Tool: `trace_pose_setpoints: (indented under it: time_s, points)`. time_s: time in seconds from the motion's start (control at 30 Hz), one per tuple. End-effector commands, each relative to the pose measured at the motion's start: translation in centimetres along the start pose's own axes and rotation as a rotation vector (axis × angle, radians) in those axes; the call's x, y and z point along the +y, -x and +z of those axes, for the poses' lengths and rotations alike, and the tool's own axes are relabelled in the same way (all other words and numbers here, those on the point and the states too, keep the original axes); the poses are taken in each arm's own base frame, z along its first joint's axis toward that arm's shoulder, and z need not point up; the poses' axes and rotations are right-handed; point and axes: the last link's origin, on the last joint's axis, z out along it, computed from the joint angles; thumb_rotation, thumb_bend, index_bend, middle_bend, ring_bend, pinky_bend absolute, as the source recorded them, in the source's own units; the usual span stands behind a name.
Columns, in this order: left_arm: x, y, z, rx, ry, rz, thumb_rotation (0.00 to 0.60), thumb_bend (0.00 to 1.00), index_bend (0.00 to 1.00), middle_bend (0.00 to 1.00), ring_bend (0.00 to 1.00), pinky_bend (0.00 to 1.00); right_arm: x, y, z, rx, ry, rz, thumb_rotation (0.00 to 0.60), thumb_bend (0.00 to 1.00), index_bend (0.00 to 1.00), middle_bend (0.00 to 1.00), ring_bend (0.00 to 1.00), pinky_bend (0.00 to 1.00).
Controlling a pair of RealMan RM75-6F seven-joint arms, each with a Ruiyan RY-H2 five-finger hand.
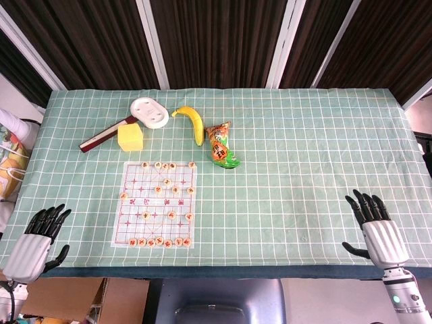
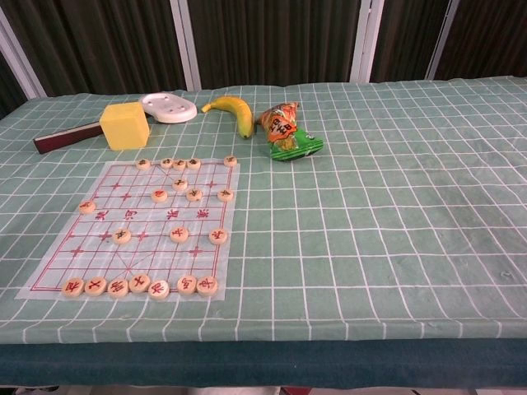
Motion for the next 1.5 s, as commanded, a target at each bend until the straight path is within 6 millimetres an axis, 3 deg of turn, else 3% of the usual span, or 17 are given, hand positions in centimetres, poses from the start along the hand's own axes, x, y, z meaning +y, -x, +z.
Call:
trace_pose_setpoints:
  time_s: [0.03, 0.23, 0.33, 0.47, 0.53, 0.6, 0.63, 0.67, 0.7, 0.73, 0.83, 1.1, 1.27, 1.5]
  points:
    - [0.0, 0.1, 0.1, -0.008, 0.006, -0.001, 0.6, 0.4, 0.0, 0.0, 0.0, 0.09, 0.0, 0.0, 0.0, -0.004, -0.001, -0.002, 0.6, 0.18, 0.0, 0.0, 0.0, 0.0]
    - [1.2, 1.3, 1.9, -0.05, 0.021, -0.006, 0.6, 0.4, 0.0, 0.0, 0.0, 0.09, 0.2, 0.0, -0.1, -0.021, -0.005, 0.006, 0.6, 0.18, 0.0, 0.0, 0.0, 0.0]
    - [2.5, 1.7, 4.3, -0.051, 0.081, 0.028, 0.6, 0.4, 0.0, 0.02, 0.02, 0.18, 0.3, 0.0, 0.0, -0.028, -0.006, 0.016, 0.6, 0.18, 0.0, 0.0, 0.0, 0.0]
    - [3.7, 2.3, 7.6, -0.084, 0.118, 0.069, 0.6, 0.4, 0.0, 0.12, 0.14, 0.38, 0.5, -0.1, 0.0, -0.028, -0.002, 0.019, 0.6, 0.18, 0.0, 0.0, 0.0, 0.0]
    - [4.3, 2.6, 9.7, -0.054, 0.12, 0.073, 0.6, 0.4, 0.0, 0.25, 0.3, 0.55, 0.5, -0.1, 0.0, -0.031, -0.001, 0.019, 0.6, 0.18, 0.0, 0.0, 0.0, 0.0]
    - [4.6, 3.0, 11.2, -0.035, 0.116, 0.072, 0.6, 0.4, 0.0, 0.54, 0.61, 0.82, 0.5, 0.0, 0.0, -0.038, -0.004, 0.022, 0.6, 0.18, 0.0, 0.0, 0.0, 0.0]
    - [4.8, 3.3, 12.0, -0.026, 0.111, 0.048, 0.6, 0.41, 0.01, 0.63, 0.69, 0.88, 0.5, 0.0, 0.0, -0.043, -0.007, 0.025, 0.6, 0.18, 0.0, 0.0, 0.0, 0.0]
    - [4.9, 3.7, 12.7, -0.029, 0.106, 0.023, 0.6, 0.41, 0.04, 0.81, 0.86, 0.96, 0.5, 0.1, 0.1, -0.048, -0.009, 0.026, 0.6, 0.18, 0.0, 0.0, 0.0, 0.0]
    - [4.9, 4.1, 13.2, -0.039, 0.102, 0.007, 0.6, 0.41, 0.09, 0.92, 0.95, 0.99, 0.5, 0.1, 0.1, -0.054, -0.01, 0.027, 0.6, 0.18, 0.0, 0.0, 0.0, 0.0]
    - [4.8, 4.6, 13.8, -0.06, 0.091, -0.017, 0.6, 0.41, 0.13, 0.97, 0.98, 1.0, 0.5, 0.1, 0.1, -0.063, -0.011, 0.031, 0.6, 0.18, 0.0, 0.0, 0.0, 0.0]
    - [4.6, 5.8, 15.1, -0.115, 0.057, -0.047, 0.6, 0.41, 0.22, 1.0, 1.0, 1.0, 0.5, 0.2, 0.1, -0.077, -0.012, 0.038, 0.6, 0.18, 0.0, 0.0, 0.0, 0.0]
    - [4.6, 8.0, 17.4, -0.13, -0.028, -0.077, 0.6, 0.4, 0.37, 1.0, 1.0, 1.0, 0.5, 0.3, 0.3, -0.087, 0.0, 0.039, 0.6, 0.18, 0.0, 0.0, 0.0, 0.0]
    - [4.7, 8.9, 18.1, -0.11, -0.043, -0.037, 0.6, 0.4, 0.39, 1.0, 1.0, 1.0, 0.5, 0.2, 0.3, -0.086, -0.001, 0.041, 0.6, 0.18, 0.0, 0.0, 0.0, 0.0]
    - [4.8, 9.6, 18.9, -0.114, -0.063, -0.035, 0.6, 0.41, 0.34, 1.0, 1.0, 1.0, 0.5, 0.2, 0.2, -0.087, 0.002, 0.043, 0.6, 0.18, 0.0, 0.0, 0.0, 0.0]
